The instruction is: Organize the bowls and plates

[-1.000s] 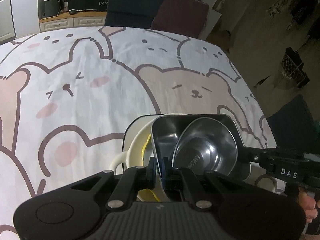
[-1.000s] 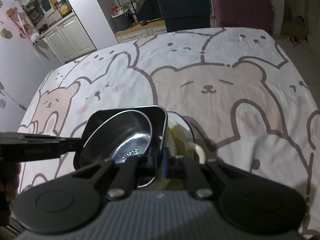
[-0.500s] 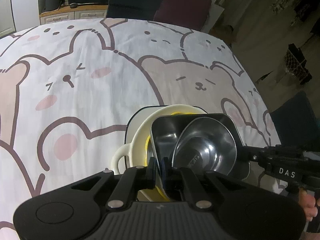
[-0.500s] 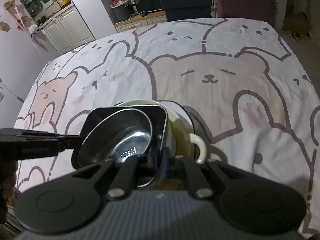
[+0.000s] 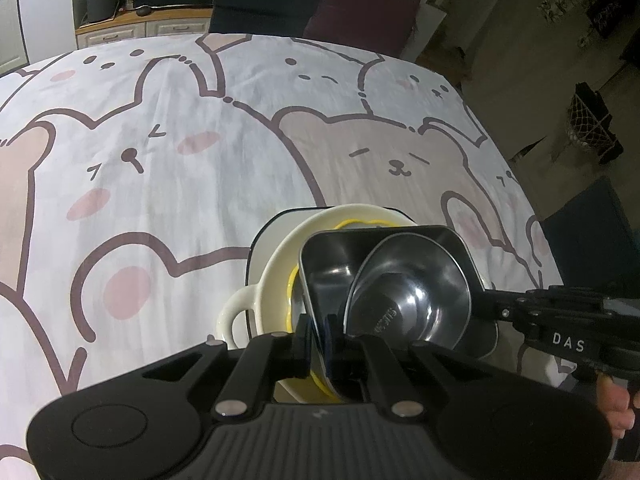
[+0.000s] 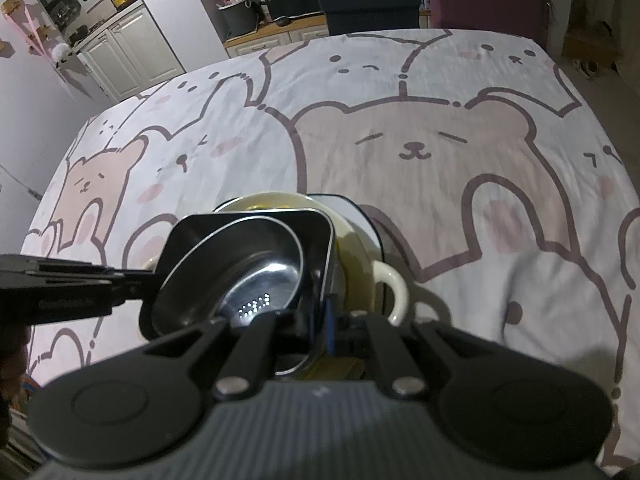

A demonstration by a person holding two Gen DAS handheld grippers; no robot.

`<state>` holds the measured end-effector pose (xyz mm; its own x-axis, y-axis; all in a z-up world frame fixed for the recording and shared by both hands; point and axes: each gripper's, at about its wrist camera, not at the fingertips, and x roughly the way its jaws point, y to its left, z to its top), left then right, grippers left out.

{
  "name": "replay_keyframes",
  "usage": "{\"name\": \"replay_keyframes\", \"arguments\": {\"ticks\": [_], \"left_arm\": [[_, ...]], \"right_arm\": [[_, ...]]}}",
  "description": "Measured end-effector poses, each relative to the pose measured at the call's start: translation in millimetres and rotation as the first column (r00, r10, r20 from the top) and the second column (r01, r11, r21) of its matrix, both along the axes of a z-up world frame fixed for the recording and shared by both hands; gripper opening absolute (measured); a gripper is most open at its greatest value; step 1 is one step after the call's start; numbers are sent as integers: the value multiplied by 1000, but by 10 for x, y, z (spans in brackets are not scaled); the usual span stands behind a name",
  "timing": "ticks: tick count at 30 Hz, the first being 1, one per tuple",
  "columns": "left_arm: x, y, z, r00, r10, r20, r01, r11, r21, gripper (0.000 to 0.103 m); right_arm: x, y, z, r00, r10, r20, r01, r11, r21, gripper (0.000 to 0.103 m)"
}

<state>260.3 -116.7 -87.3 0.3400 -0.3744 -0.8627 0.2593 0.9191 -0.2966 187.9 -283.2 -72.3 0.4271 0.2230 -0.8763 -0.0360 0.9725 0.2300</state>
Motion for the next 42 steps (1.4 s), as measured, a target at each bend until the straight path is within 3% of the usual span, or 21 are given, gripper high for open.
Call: {"name": "replay_keyframes", "arguments": {"ticks": [11,16,21,23,25,26,34,38,42], "left_arm": [[2,-5,1,1000,-10,-7,10,1000,-1,7],[-13,18,-14,1000,-15,-17,15,1000,18,21],[-50,106,64,1000,7,6,-7,1000,20,37],[-79,151,123,1000,23,18,-23,1000,18,45],[-127,191,205,999,37,40,-38,999,10,60],[-156,201,252,998,42,52,-42,999,4,62],[-543,234,721,969,89,229,-91,996,-2,100],[-827,198,910,942,108,318,-123,992,27,103],[-1144,136,1029,911,111,396,-140,989,45,103]], "right_arm": [[16,2,-37,1000,-1,-7,1,1000,-2,8],[19,7,-38,1000,-2,-14,2,1000,2,12],[-21,-17,17,1000,-1,-3,1,1000,-25,27],[-55,-42,60,1000,-3,13,3,1000,-31,42],[-98,-58,126,999,-7,37,8,1000,-25,50],[-121,-59,166,999,-3,52,4,1000,-22,55],[-452,1,573,974,11,228,6,997,-75,90],[-667,-17,760,956,6,295,16,997,-73,101],[-1001,-7,931,927,-9,376,43,995,-84,103]]}}
